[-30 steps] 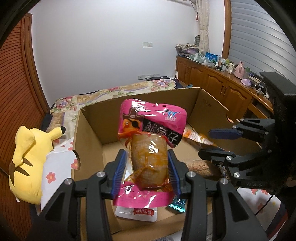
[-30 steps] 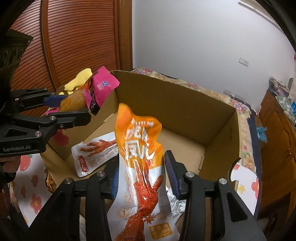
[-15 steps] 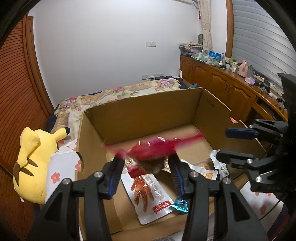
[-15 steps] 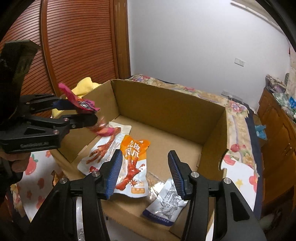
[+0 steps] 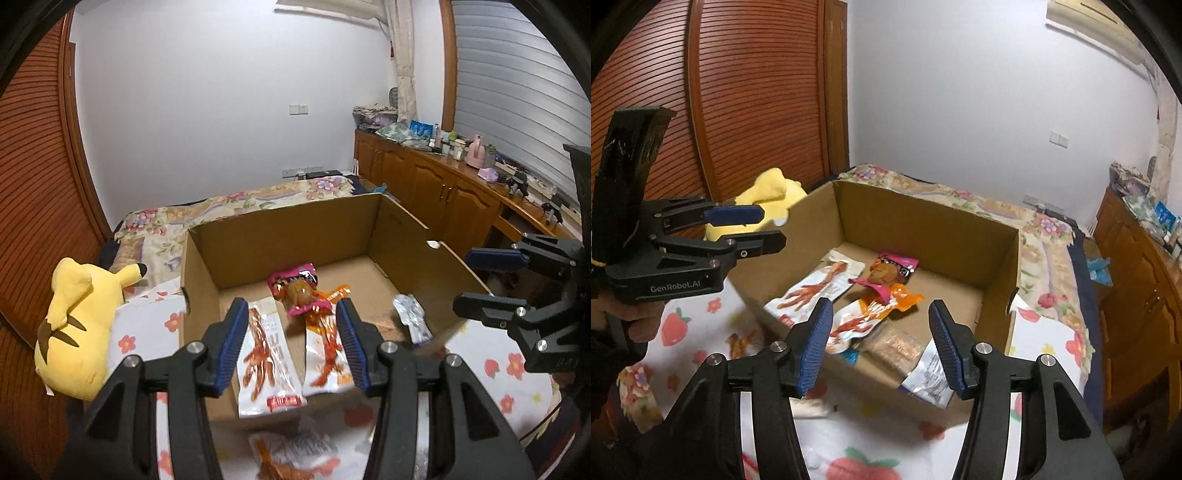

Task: Organize snacks
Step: 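Move both open tools back to the remaining snacks on the table, then grasp the bronze foil candy with the left tool while the right tool grasps the silver packet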

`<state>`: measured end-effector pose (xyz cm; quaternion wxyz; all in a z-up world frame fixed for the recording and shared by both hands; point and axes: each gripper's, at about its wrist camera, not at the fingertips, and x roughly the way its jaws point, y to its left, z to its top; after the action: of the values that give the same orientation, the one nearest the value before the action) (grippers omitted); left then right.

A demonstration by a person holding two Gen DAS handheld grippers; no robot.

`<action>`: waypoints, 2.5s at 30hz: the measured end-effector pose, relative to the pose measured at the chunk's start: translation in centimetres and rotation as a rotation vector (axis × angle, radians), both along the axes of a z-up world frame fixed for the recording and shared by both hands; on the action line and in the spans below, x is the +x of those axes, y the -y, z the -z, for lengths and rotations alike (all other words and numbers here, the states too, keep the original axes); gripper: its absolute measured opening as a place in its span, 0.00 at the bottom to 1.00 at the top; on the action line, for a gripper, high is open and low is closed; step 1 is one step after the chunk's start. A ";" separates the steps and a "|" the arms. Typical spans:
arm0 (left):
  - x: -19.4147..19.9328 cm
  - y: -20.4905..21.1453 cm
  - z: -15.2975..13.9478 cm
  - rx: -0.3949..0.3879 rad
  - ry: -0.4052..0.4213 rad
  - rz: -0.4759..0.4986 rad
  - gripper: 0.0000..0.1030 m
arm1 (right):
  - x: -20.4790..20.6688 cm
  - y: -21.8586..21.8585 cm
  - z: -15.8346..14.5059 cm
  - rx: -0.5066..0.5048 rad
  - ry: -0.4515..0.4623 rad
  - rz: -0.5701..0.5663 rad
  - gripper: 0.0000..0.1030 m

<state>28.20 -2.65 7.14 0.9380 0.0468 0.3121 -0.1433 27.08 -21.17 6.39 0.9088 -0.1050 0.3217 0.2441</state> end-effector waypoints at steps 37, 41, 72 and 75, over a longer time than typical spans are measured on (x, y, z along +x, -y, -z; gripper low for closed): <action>-12.7 -6.5 10.3 -0.022 -0.122 -0.041 0.48 | -11.1 -2.4 14.0 0.100 -0.268 0.120 0.60; -12.5 -6.6 10.8 -0.030 -0.127 -0.047 0.48 | -10.0 -3.0 14.6 0.112 -0.306 0.108 0.60; -6.1 -3.8 16.0 -0.004 -0.253 -0.133 0.41 | -10.0 -5.7 15.4 -0.072 -0.173 0.096 0.74; -6.4 -4.1 16.5 -0.012 -0.255 -0.122 0.41 | -10.0 -5.6 15.4 -0.072 -0.173 0.096 0.74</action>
<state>21.84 1.42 -9.33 0.8979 0.0036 0.4304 -0.0925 17.06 -15.53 -9.02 0.8840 -0.1009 0.4121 0.1966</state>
